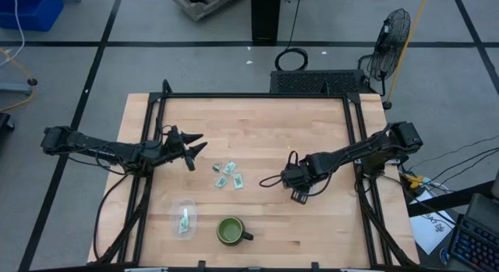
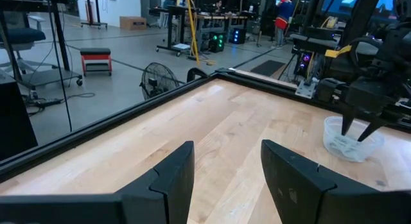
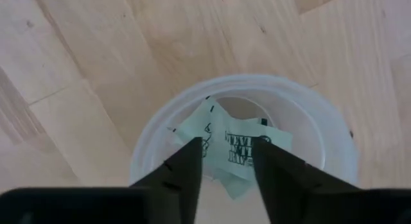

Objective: Pick and place Stevia / Truvia into bins
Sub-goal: Put the white stevia packet into the circular transparent container, then put the green truvia packet into the rectangular transparent container

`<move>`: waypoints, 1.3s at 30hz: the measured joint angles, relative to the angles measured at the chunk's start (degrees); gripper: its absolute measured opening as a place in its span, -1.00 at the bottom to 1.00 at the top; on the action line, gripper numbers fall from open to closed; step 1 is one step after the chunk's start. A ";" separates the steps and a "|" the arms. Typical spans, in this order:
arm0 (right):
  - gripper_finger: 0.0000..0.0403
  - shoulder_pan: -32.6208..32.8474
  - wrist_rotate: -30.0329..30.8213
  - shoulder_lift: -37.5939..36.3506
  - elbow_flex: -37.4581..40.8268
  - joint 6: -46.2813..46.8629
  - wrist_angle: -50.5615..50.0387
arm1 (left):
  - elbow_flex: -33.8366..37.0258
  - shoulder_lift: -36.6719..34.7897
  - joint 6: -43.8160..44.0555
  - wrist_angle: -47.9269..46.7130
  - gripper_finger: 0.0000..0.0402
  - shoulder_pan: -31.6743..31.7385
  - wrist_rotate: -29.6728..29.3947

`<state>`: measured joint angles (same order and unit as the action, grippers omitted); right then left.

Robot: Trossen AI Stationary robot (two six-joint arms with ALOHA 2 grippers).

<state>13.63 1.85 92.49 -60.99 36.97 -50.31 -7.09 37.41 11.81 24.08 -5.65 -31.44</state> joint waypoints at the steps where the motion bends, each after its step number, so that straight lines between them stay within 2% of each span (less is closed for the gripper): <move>1: -0.32 0.00 0.12 0.00 0.00 -0.06 0.08 | 0.00 0.01 -0.02 0.00 -0.08 -0.01 0.00; 4: -0.14 0.00 -0.46 -0.04 0.00 -2.15 0.33 | 0.00 0.00 0.00 0.00 -0.08 0.00 0.00; 7: -0.04 0.00 -0.33 -1.60 0.00 -4.85 0.43 | 0.00 0.02 -0.01 0.00 -0.08 0.00 0.01; 11: -0.05 0.00 3.97 -7.37 0.02 -8.44 3.34 | 0.00 0.02 -0.19 0.00 -0.08 0.00 0.00; 15: -0.10 0.20 8.83 -17.74 1.85 -15.82 11.41 | 0.00 -0.01 -10.96 0.05 -0.08 0.00 -0.56; 18: -0.13 0.35 7.24 -27.34 7.70 -20.93 22.35 | 0.00 0.02 -14.93 -0.02 -0.08 -0.01 -0.07; 23: -0.16 0.18 3.93 -43.22 19.78 -26.53 36.25 | 0.00 0.02 -15.37 0.00 -0.08 0.00 -0.07; 26: -0.16 -0.44 4.00 -51.00 26.03 -30.12 39.92 | 0.00 0.02 -14.43 0.00 -0.08 0.00 -0.07; 39: -0.17 -2.80 4.07 -75.83 47.48 -30.56 50.23 | 0.00 0.01 -12.80 2.84 -0.08 -0.02 1.18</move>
<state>10.83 5.91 16.66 -13.51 6.41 -0.08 -7.09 37.43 -0.99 26.91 -5.67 -30.27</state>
